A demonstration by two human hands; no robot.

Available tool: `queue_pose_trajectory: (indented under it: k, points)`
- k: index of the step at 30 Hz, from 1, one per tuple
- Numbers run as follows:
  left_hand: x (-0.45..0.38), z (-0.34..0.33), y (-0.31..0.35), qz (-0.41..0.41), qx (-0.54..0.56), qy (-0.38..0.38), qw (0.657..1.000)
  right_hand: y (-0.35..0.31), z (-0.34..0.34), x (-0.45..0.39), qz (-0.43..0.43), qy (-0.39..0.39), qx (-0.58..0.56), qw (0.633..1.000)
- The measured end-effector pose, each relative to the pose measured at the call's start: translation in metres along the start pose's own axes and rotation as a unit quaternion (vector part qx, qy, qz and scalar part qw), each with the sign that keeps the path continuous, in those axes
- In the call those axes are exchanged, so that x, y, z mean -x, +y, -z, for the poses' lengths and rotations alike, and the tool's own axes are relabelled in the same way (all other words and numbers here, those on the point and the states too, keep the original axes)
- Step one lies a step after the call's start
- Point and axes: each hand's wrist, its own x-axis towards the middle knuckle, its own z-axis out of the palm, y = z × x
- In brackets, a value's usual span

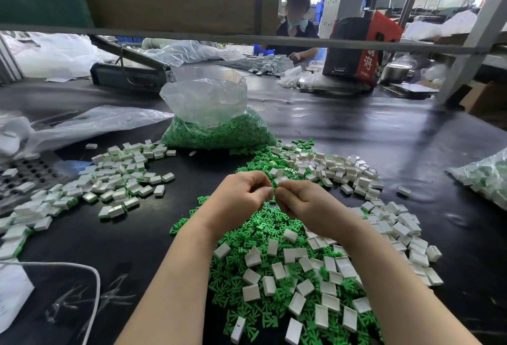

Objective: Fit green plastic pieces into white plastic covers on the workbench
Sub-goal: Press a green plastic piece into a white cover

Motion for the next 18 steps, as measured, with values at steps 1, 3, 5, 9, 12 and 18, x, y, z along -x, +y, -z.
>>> queue_pose_trajectory:
  k: [1,3,5,9,12,18]
  points:
    - [0.0,-0.001,0.0,0.0,-0.004,0.004,1.0,-0.001,-0.001,-0.001,0.001,0.0,0.005,1.0]
    - [0.0,-0.002,0.0,-0.001,-0.013,0.013,1.0,-0.004,-0.001,-0.001,0.003,-0.005,0.03,1.0]
    - [0.0,-0.002,0.0,-0.006,-0.017,0.021,1.0,-0.004,-0.001,0.0,-0.003,-0.012,0.036,0.999]
    - [0.001,0.002,-0.001,-0.011,0.017,0.009,1.0,0.0,0.003,0.001,-0.011,-0.013,-0.026,1.0]
    - [0.002,0.002,0.002,-0.017,0.065,0.013,0.998,0.003,0.006,0.003,0.001,-0.022,-0.13,0.991]
    - [0.001,0.003,0.011,-0.047,0.145,0.057,0.987,0.006,0.007,0.005,-0.056,-0.086,-0.376,0.921]
